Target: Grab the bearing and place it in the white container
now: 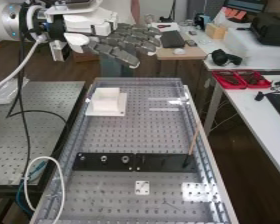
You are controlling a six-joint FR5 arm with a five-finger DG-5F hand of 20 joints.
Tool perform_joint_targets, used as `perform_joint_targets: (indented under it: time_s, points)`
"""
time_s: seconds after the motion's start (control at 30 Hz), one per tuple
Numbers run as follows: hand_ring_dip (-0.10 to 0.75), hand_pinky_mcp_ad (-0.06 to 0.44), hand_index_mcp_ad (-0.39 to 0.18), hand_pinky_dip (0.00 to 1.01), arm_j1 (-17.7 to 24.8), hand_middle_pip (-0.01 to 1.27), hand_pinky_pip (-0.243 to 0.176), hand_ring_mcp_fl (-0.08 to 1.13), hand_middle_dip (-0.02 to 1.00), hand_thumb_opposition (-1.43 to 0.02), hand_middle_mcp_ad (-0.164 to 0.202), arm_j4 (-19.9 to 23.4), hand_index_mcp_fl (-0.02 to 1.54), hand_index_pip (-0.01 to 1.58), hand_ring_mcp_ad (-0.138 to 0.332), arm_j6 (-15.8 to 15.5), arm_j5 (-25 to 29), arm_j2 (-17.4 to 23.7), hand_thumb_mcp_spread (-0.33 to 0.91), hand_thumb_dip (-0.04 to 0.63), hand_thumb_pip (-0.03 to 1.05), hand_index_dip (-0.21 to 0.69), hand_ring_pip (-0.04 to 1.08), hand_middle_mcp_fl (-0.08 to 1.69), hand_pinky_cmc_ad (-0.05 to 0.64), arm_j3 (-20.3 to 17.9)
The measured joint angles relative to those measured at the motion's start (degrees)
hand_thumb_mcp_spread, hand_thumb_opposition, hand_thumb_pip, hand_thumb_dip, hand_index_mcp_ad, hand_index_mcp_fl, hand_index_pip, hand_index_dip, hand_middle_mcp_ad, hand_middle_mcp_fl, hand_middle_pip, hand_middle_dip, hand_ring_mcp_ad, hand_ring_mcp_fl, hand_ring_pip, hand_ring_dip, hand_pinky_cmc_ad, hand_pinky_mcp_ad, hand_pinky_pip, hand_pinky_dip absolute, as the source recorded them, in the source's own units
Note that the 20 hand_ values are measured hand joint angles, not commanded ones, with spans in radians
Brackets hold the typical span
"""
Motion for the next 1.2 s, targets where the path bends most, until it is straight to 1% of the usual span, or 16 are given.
perform_joint_targets:
  time_s: [0.2,0.27,0.33,0.4,0.43,0.5,0.6,0.67,0.73,0.8,0.87,0.93,1.03,1.07,1.13,1.2]
  points:
    - [0.075,0.257,-0.056,0.19,0.05,0.13,-0.063,0.0,0.17,-0.72,0.059,2.46,0.06,0.1,0.147,1.95,2.28,-0.02,0.34,0.159,0.46,0.105,0.1,0.04,0.33,-2.65]
    - [0.075,0.257,-0.056,0.19,0.12,0.13,-0.063,0.0,0.17,-0.72,0.059,3.34,0.11,0.11,0.145,2.65,3.3,-0.13,0.35,0.164,0.47,0.105,0.1,0.04,0.33,-3.62]
    - [0.075,0.257,-0.077,0.19,0.26,0.13,-0.063,0.0,0.17,-0.72,0.061,4.04,0.13,0.15,0.145,2.92,4.32,-0.23,0.38,0.164,0.48,0.105,0.1,0.04,0.33,-4.39]
    - [0.075,0.257,-0.089,0.19,0.55,0.13,-0.063,0.0,0.17,-0.72,0.059,4.98,0.13,0.22,0.148,3.42,5.79,-0.42,0.37,0.164,0.48,0.105,0.1,0.04,0.33,-5.41]
    - [0.075,0.257,-0.089,0.19,0.6,0.13,-0.063,0.0,0.17,-0.72,0.059,5.2,0.15,0.26,0.145,3.52,6.05,-0.45,0.38,0.175,0.48,0.105,0.1,0.04,0.33,-5.58]
    - [0.072,0.258,-0.099,0.19,0.88,0.13,-0.063,0.0,0.17,-0.72,0.061,6.02,0.19,0.38,0.145,4.25,7.53,-0.7,0.39,0.175,0.48,0.105,0.1,0.04,0.33,-6.46]
    - [0.075,0.258,-0.101,0.19,1.06,0.13,-0.061,0.0,0.17,-0.73,0.061,7.26,0.19,0.48,0.148,4.75,8.95,-1.1,0.39,0.175,0.48,0.105,0.1,0.04,0.33,-7.47]
    - [0.075,0.258,-0.101,0.18,1.04,0.13,-0.061,0.0,0.17,-0.73,0.061,7.64,0.21,0.55,0.148,5.25,9.33,-1.45,0.39,0.182,0.49,0.105,0.09,0.04,0.33,-7.95]
    - [0.075,0.258,-0.103,0.18,0.67,0.13,-0.061,0.0,0.17,-0.74,0.061,8.16,0.21,0.66,0.148,5.86,9.14,-1.9,0.4,0.188,0.5,0.105,0.1,0.04,0.33,-8.56]
    - [0.075,0.258,-0.103,0.18,-0.61,0.13,-0.061,0.0,0.17,-0.74,0.061,9.01,0.2,0.76,0.147,6.06,7.3,-2.54,0.4,0.188,0.51,0.106,0.1,0.04,0.33,-9.17]
    - [0.075,0.258,-0.103,0.18,-1.9,0.13,-0.061,0.0,0.17,-0.74,0.061,9.74,0.21,0.82,0.147,5.99,5.11,-3.02,0.42,0.188,0.51,0.105,0.1,0.04,0.33,-9.56]
    - [0.075,0.258,-0.103,0.18,-3.5,0.13,-0.061,0.0,0.17,-0.76,0.061,10.53,0.21,0.9,0.147,5.97,2.64,-3.59,0.42,0.206,0.51,0.115,0.1,0.04,0.33,-9.9]
    - [0.075,0.258,-0.103,0.18,-6.69,0.13,-0.061,0.0,0.17,-0.76,0.061,11.57,0.18,1.01,0.147,6.45,-1.89,-4.73,0.42,0.206,0.52,0.143,0.1,0.04,0.33,-10.22]
    - [0.075,0.258,-0.103,0.18,-7.87,0.13,-0.061,0.0,0.17,-0.77,0.061,11.94,0.17,1.05,0.15,6.49,-3.48,-5.14,0.42,0.206,0.53,0.14,0.1,0.04,0.33,-10.3]
    - [0.075,0.258,-0.103,0.18,-9.5,0.13,-0.061,0.0,0.17,-0.77,0.061,12.58,0.15,1.1,0.147,6.5,-5.53,-5.74,0.42,0.206,0.53,0.175,0.1,0.04,0.33,-10.37]
    - [0.075,0.257,-0.103,0.18,-12.31,0.13,-0.061,0.0,0.17,-0.77,0.061,13.58,0.15,1.14,0.147,6.24,-9.22,-7.09,0.42,0.206,0.53,0.188,0.1,0.04,0.33,-10.36]
